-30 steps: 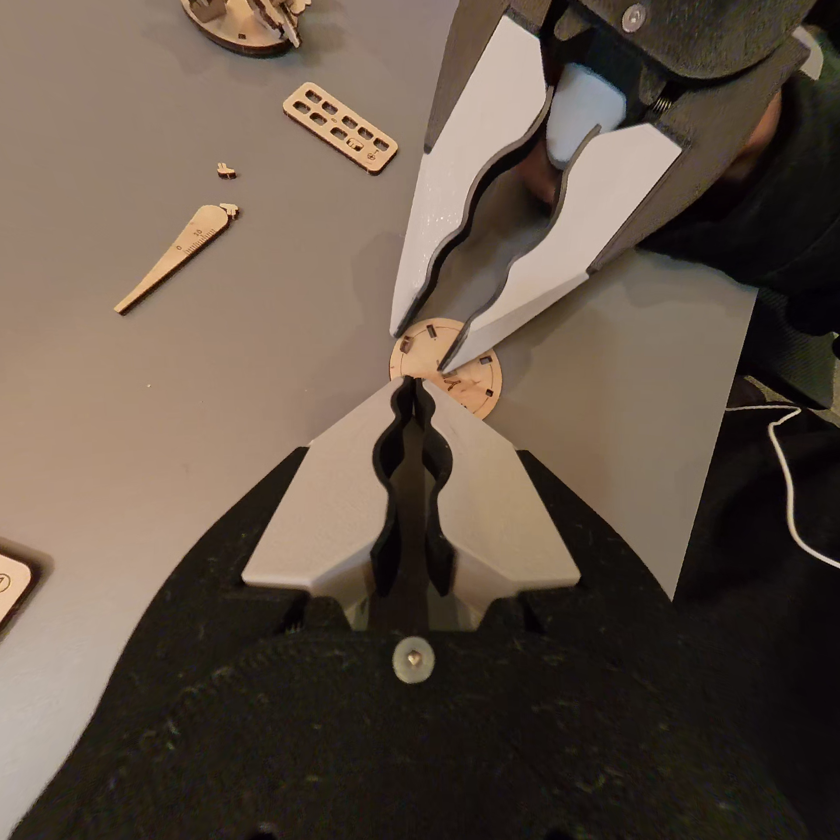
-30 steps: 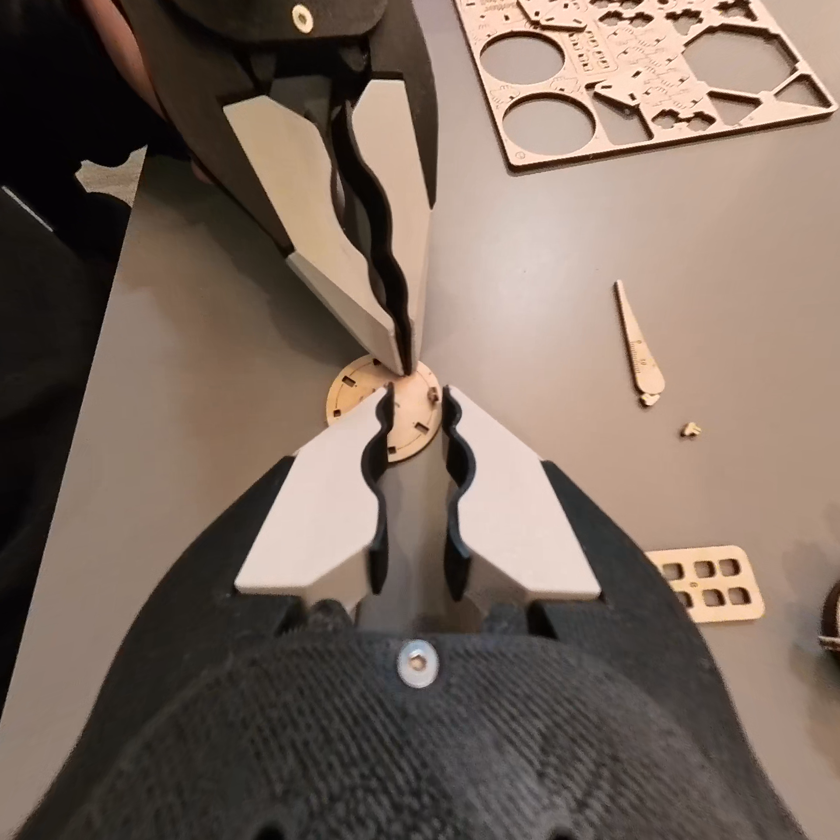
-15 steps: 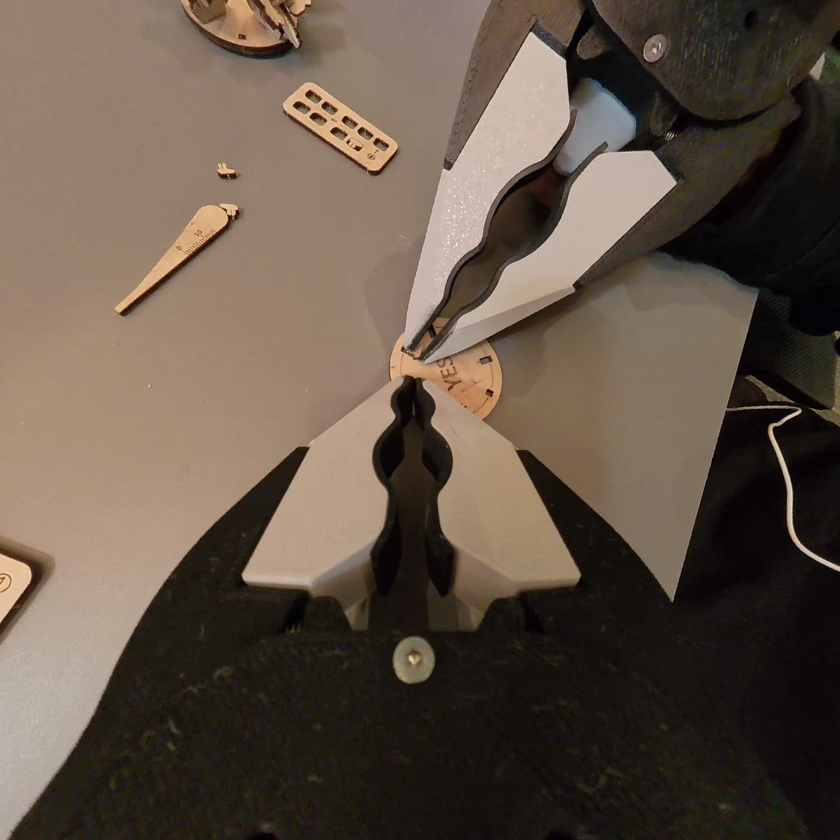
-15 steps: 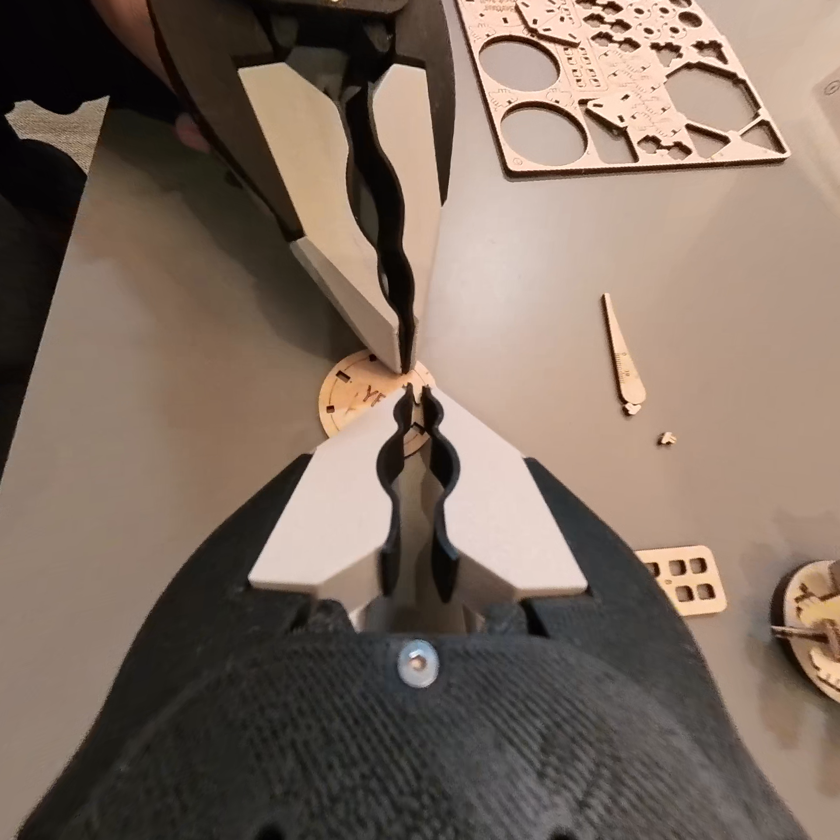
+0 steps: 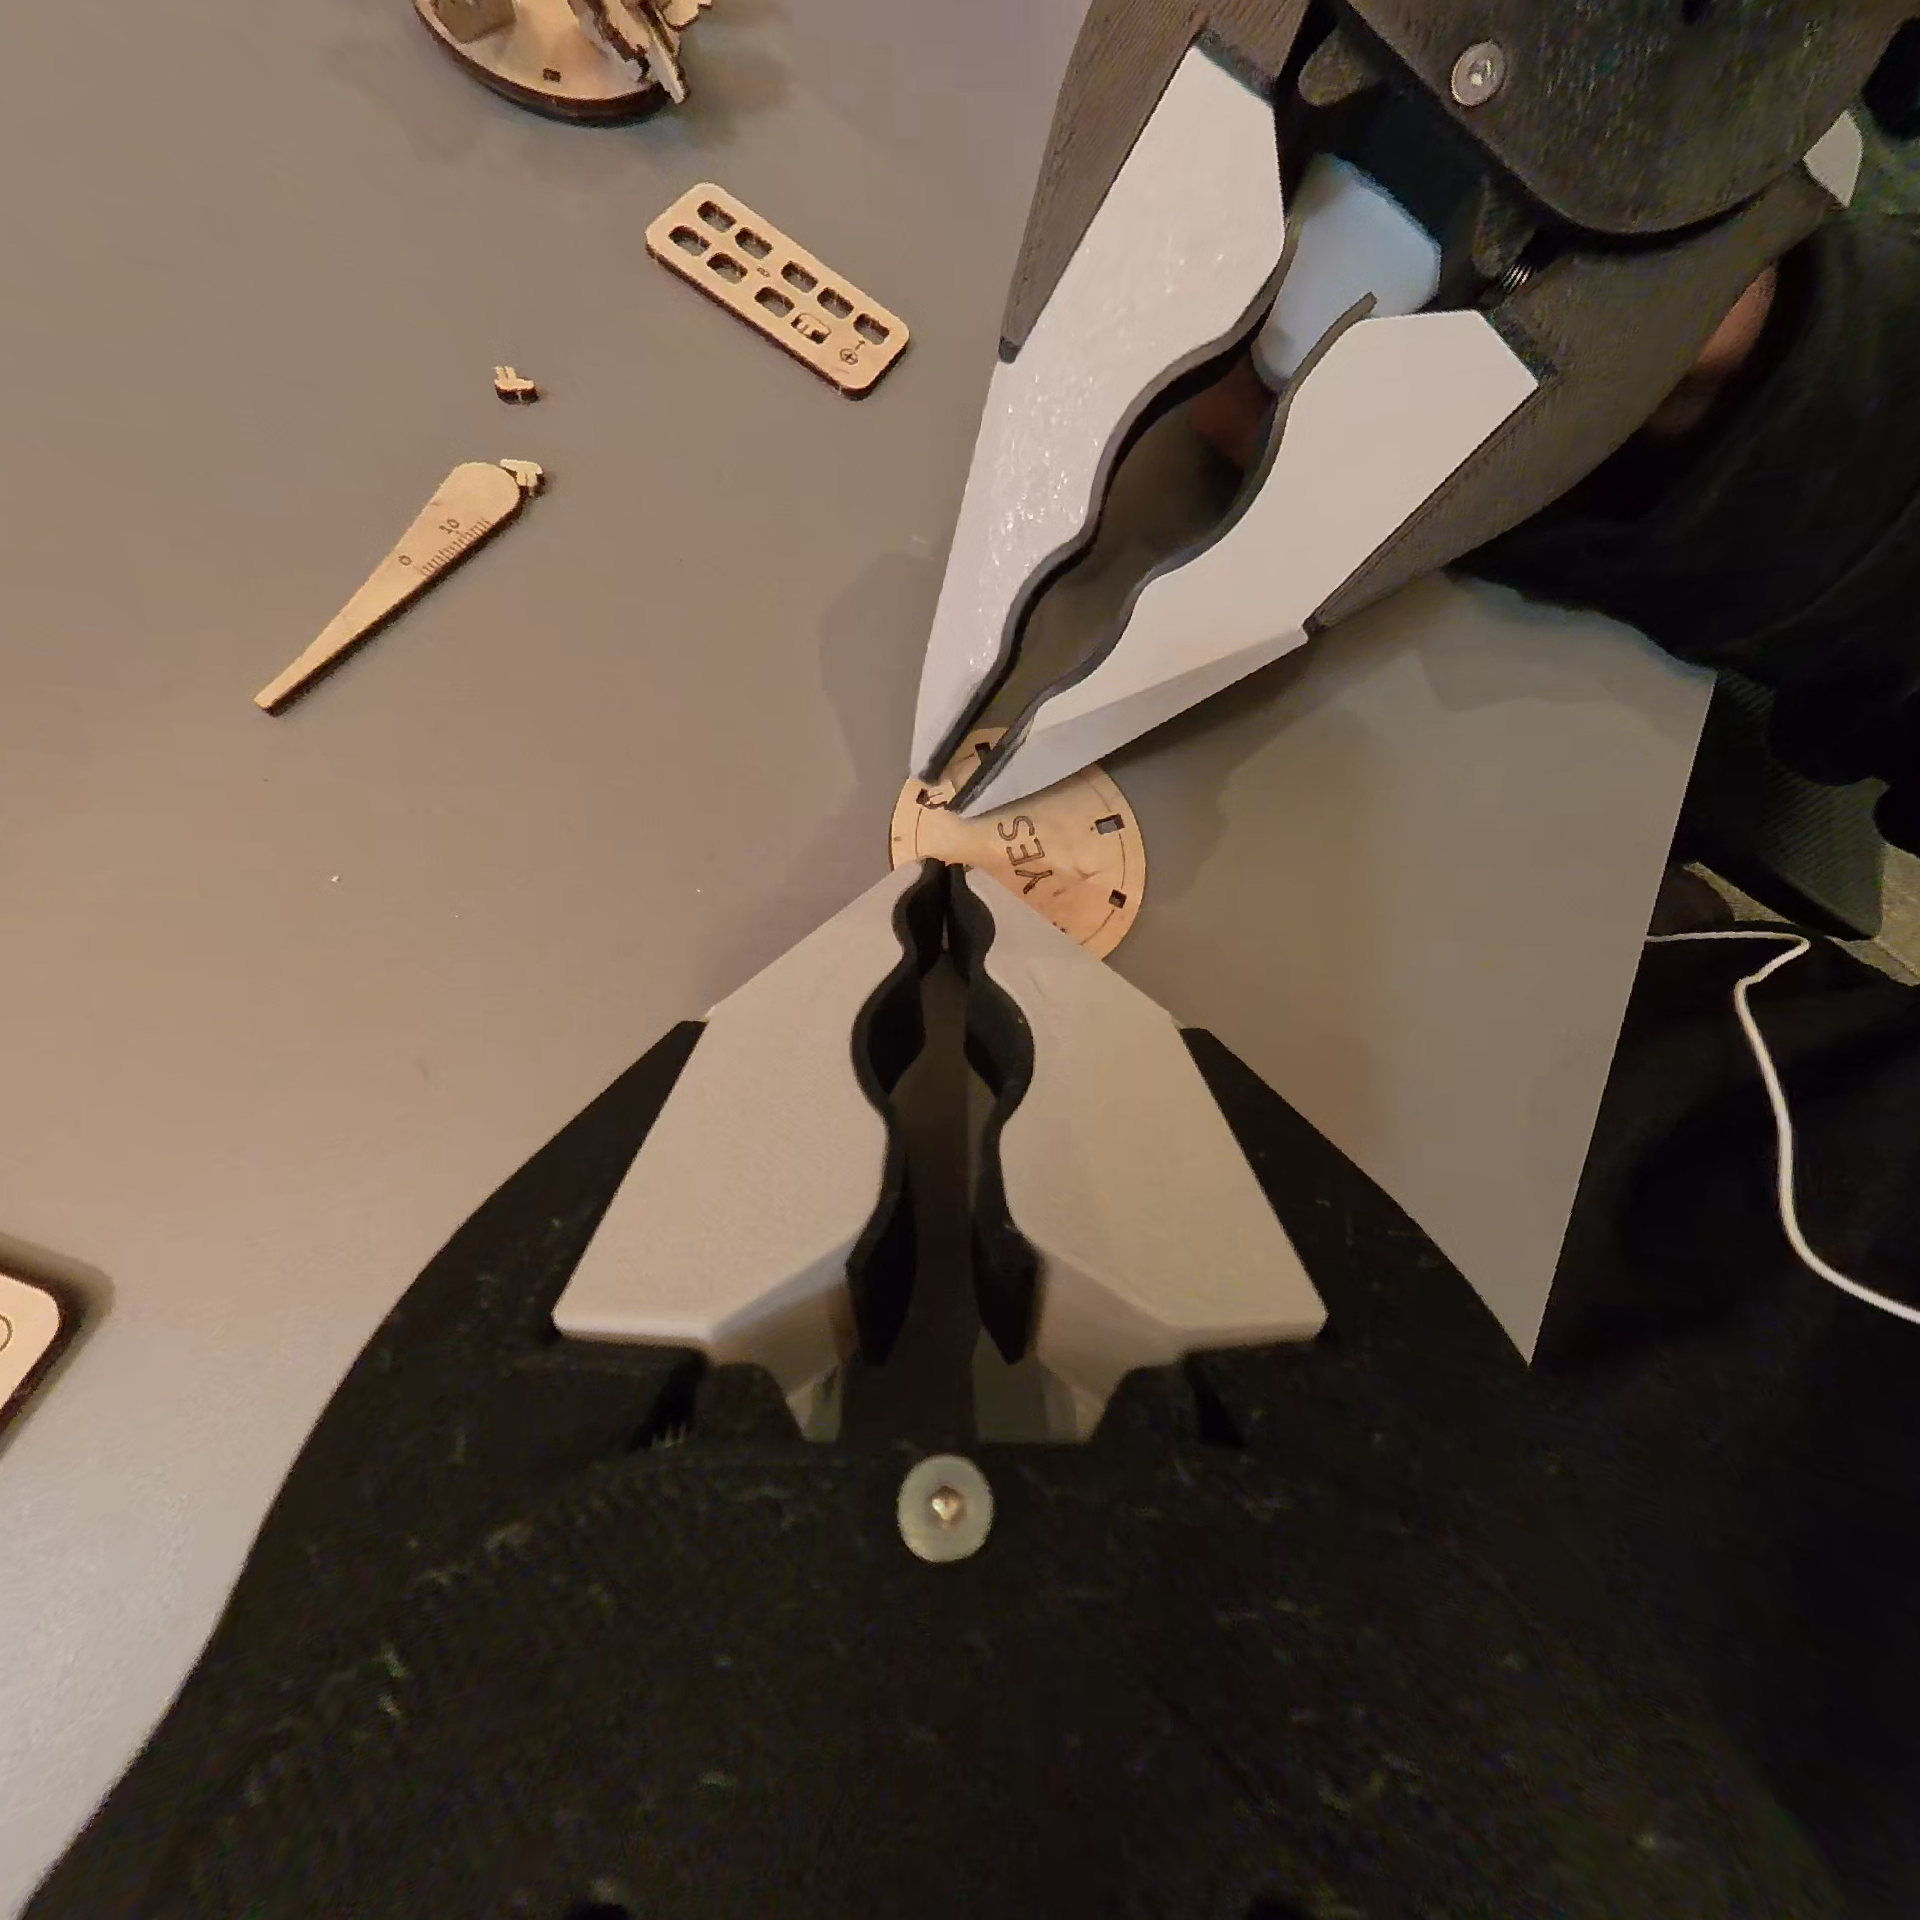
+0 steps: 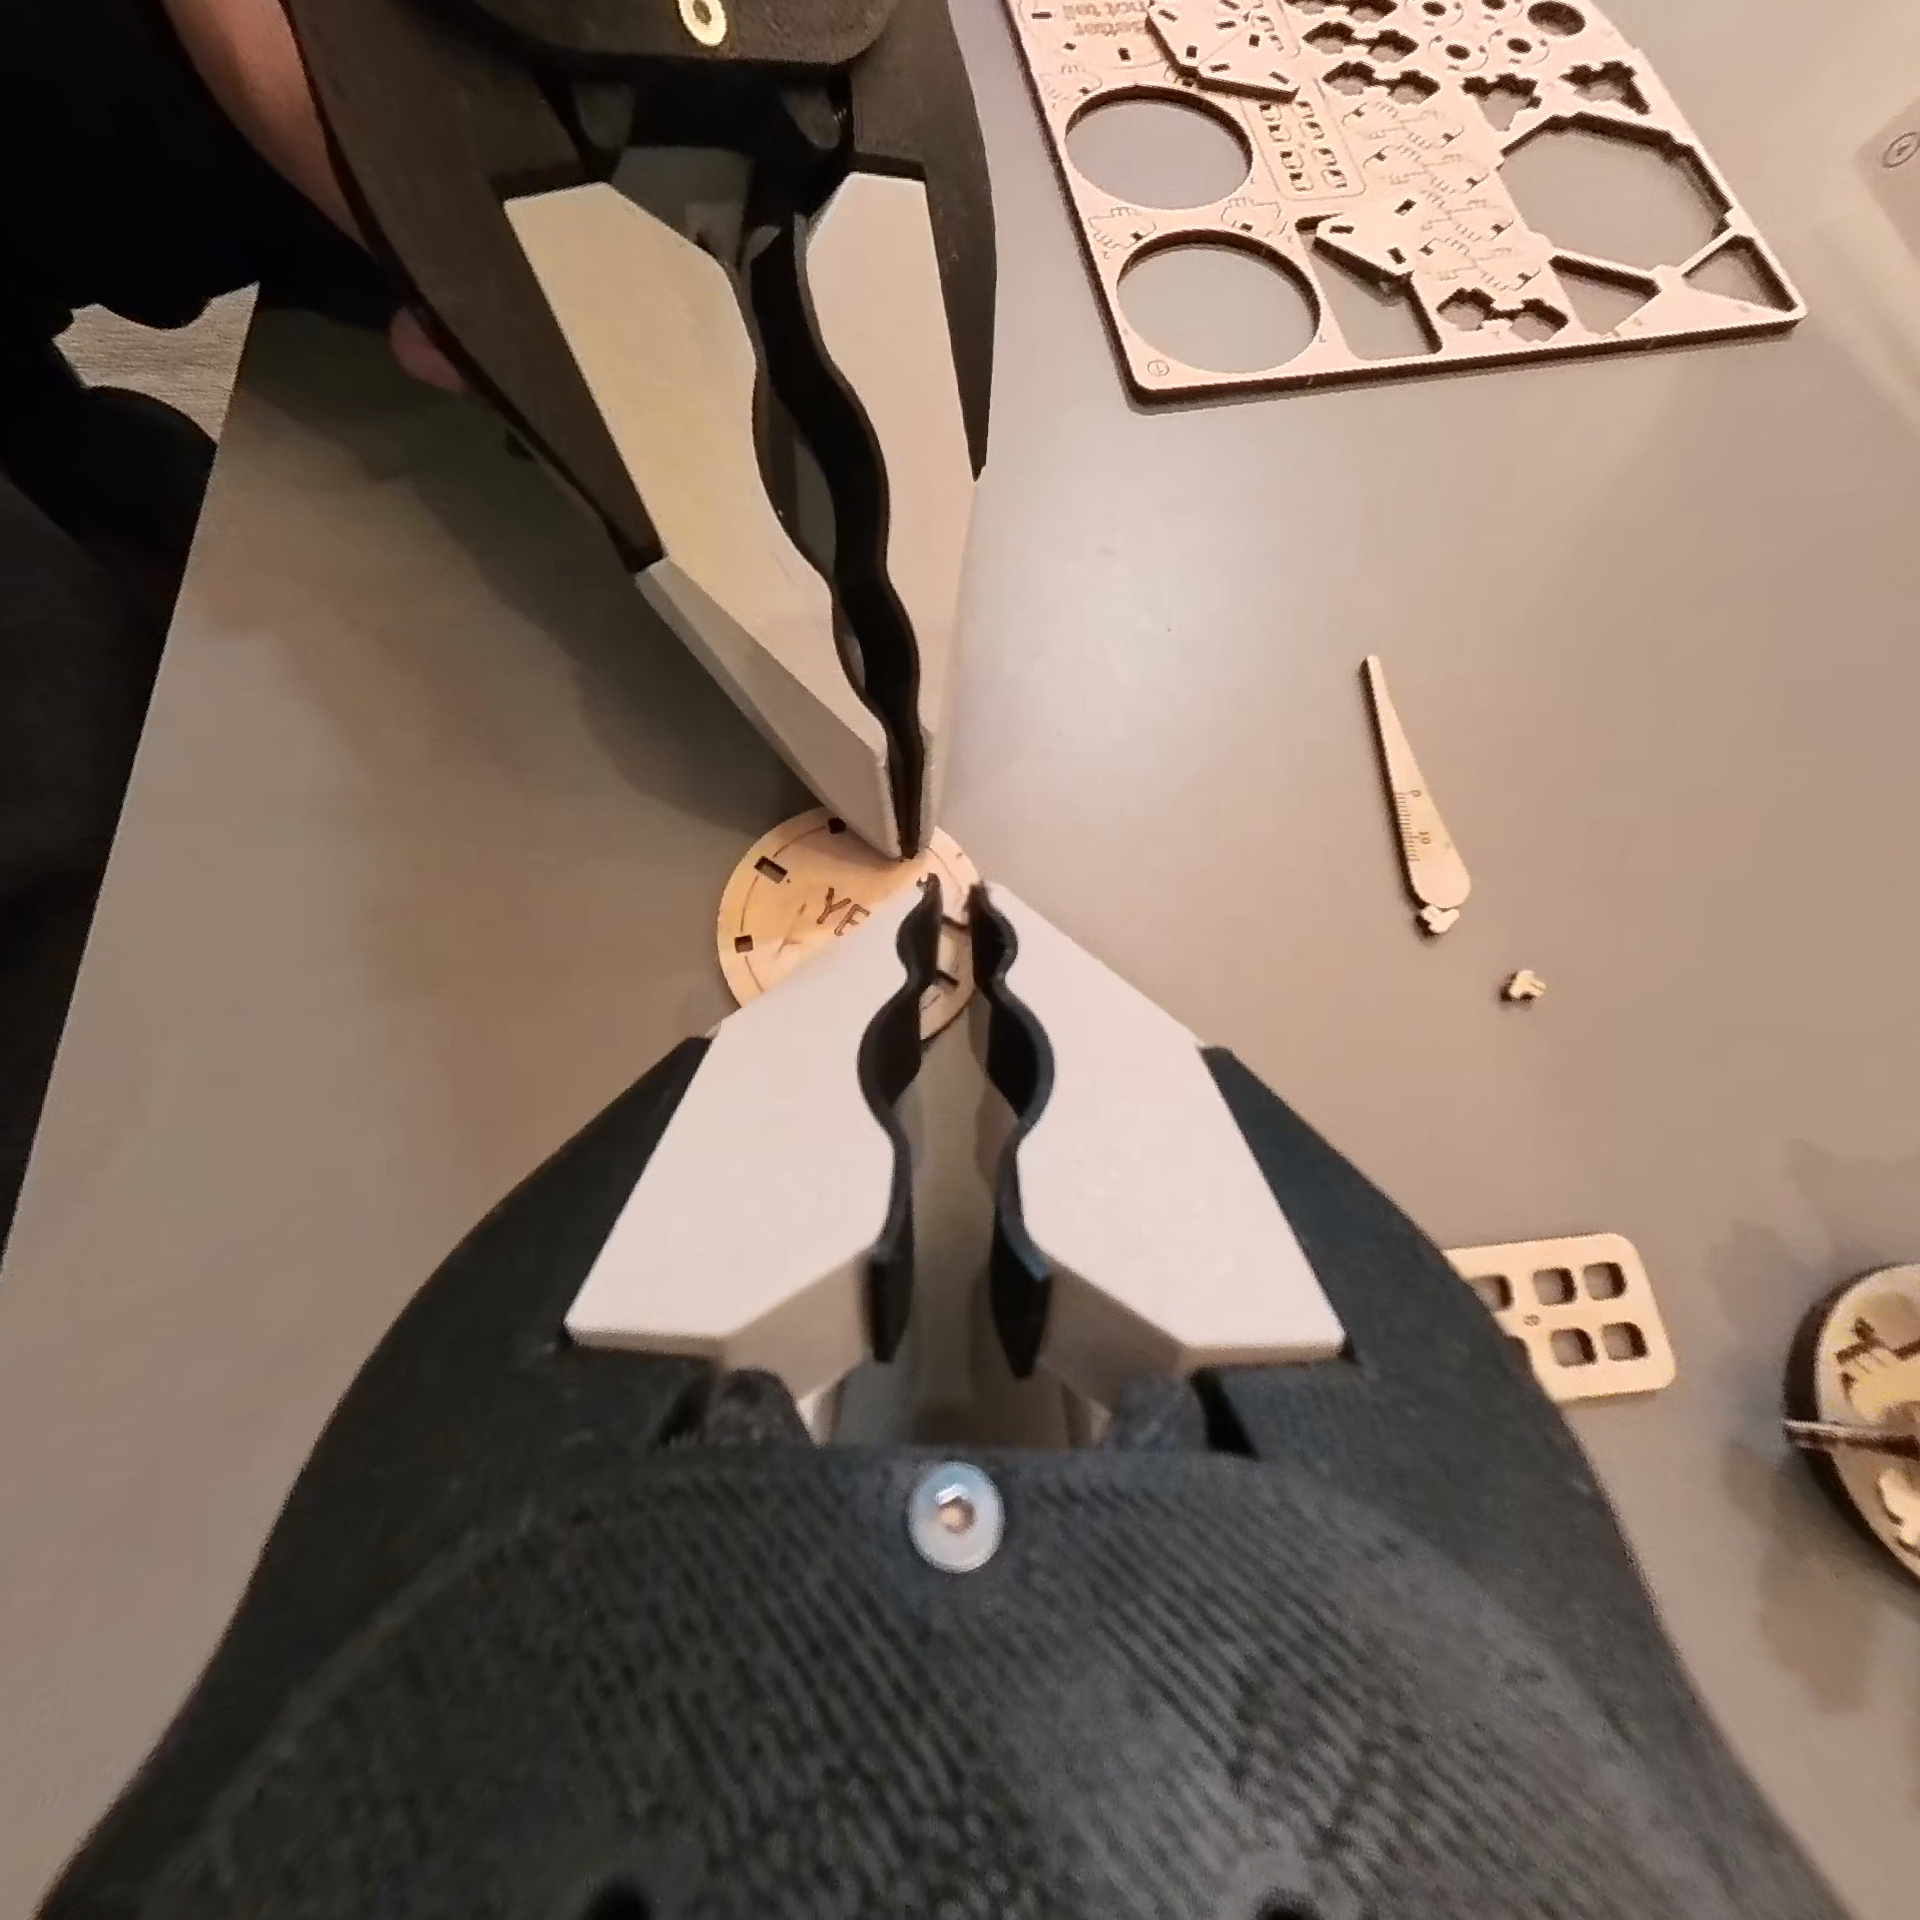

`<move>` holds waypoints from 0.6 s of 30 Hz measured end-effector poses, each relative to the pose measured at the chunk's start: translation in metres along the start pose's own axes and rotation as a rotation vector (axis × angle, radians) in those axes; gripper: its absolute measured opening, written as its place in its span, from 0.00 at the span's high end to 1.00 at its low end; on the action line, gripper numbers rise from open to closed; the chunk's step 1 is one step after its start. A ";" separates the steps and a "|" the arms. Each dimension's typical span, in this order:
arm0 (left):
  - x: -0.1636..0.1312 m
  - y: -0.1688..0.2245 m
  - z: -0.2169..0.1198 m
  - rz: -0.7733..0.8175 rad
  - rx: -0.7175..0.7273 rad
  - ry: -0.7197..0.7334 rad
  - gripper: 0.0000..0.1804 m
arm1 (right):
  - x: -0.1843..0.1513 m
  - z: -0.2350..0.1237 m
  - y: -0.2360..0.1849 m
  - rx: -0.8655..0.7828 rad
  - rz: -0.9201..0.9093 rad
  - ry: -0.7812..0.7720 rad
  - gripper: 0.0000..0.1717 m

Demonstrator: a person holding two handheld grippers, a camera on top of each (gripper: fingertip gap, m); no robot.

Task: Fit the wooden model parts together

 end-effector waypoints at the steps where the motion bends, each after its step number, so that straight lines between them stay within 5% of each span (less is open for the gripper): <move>1: 0.000 0.000 0.000 -0.001 -0.002 0.000 1.00 | 0.000 0.000 0.000 0.007 0.002 -0.001 0.98; 13: 0.000 -0.002 0.000 -0.047 -0.085 -0.004 1.00 | 0.004 -0.015 0.003 0.032 0.073 0.114 0.98; 18: 0.000 -0.001 0.001 -0.028 -0.064 -0.004 1.00 | 0.000 -0.005 0.001 0.036 0.058 0.028 0.93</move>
Point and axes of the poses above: each gripper's, where its closed fingertips meet, z out along the fingers, x out of its top, y = z × x across the jaws, the point moved 6 cm from there along -z, back along the fingers, and after that the axes turned 5 degrees about -y, right-handed, at the moved point
